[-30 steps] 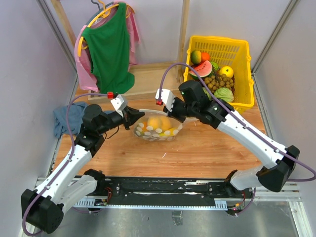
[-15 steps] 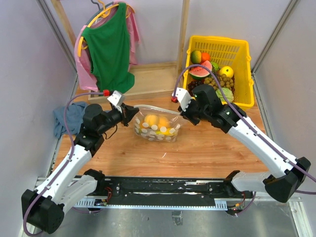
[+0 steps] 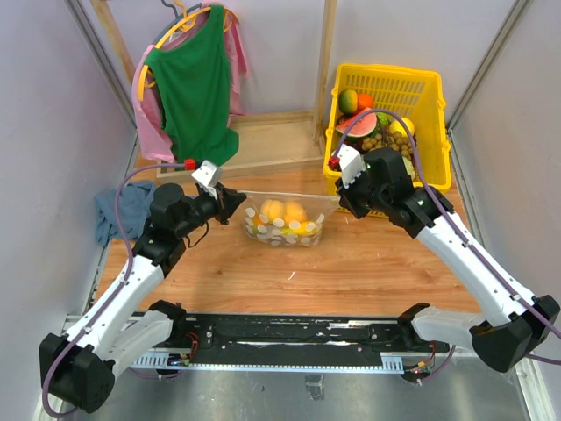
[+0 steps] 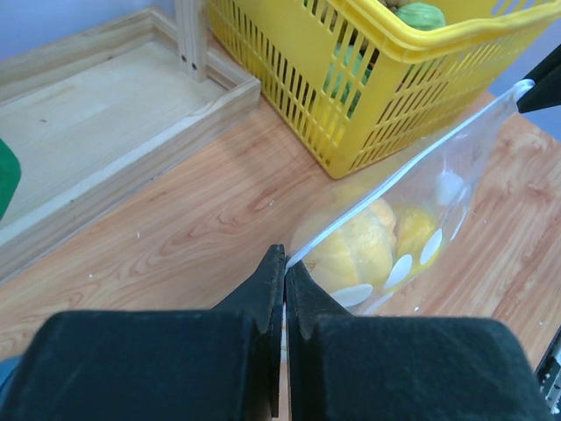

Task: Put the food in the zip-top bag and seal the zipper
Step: Zip the zipper food storage bag at the center of the board, then place the zipper food storage bag at the center of the board.

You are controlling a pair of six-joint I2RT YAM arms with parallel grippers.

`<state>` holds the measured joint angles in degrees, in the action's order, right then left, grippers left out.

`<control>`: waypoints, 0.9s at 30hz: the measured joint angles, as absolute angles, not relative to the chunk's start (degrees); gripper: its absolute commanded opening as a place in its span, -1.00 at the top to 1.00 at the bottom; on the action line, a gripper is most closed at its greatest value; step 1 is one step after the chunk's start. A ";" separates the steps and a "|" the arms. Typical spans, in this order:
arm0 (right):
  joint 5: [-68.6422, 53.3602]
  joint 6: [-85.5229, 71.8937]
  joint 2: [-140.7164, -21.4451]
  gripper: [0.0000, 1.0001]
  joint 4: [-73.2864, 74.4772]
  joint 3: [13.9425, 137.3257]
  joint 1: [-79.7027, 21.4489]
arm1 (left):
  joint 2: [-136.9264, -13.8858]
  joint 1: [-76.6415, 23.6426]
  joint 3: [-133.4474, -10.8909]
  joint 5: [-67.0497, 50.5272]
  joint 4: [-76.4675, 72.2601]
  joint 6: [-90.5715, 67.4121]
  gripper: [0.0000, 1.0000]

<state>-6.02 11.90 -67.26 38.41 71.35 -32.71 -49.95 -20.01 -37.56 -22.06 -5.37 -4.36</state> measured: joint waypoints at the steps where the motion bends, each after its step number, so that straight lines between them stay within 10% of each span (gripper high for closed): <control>1: -6.63 11.66 -67.16 0.99 38.04 71.11 -32.47 | -50.09 -20.01 -37.58 -22.06 -5.39 -4.36 0.99; 17: -12.58 9.41 -72.03 0.99 23.73 74.00 -30.70 | -55.22 -18.46 -42.61 -15.49 -11.46 -4.82 0.99; 27: -23.24 6.94 -63.79 0.99 16.93 51.33 -30.70 | -46.89 -18.46 -24.99 -15.22 -15.07 -17.47 0.80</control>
<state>-23.24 6.94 -63.79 16.93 51.33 -30.70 -46.89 -18.46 -24.99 -15.22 -15.07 -17.47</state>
